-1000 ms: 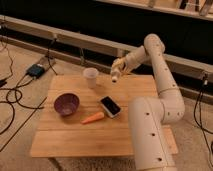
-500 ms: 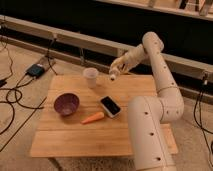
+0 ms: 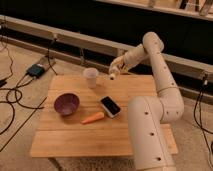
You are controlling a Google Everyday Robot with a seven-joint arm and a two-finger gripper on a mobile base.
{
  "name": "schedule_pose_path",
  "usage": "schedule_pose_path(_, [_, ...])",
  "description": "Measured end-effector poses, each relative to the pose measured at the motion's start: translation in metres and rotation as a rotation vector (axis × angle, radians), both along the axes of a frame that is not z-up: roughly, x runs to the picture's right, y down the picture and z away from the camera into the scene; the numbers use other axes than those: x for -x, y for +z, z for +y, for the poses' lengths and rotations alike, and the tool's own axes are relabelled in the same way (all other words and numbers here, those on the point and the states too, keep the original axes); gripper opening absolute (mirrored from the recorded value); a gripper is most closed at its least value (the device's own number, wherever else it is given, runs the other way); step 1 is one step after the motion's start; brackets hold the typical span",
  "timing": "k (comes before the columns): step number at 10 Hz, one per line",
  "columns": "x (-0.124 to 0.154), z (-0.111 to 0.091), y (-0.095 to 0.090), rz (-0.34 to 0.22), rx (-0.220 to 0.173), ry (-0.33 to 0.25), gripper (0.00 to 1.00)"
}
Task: Stand the bottle upright
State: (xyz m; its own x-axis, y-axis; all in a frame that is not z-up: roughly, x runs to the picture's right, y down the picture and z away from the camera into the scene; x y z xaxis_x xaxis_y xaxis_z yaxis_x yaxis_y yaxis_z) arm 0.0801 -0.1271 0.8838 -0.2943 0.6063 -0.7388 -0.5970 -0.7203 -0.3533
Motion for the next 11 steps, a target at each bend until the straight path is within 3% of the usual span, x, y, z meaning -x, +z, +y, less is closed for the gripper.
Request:
schedule_pose_path(3, [-0.018,-0.047,0.01,0.014,-0.077,0.253,0.0])
schedule_pose_path(5, [-0.026,-0.066,0.014,0.007,-0.086,0.385,0.0])
schedule_pose_path(7, [-0.019,-0.073,0.015,-0.02,-0.063,0.454,0.0])
schedule_pose_path(11, [-0.002,-0.082,0.021,-0.067,0.044,0.606,0.0])
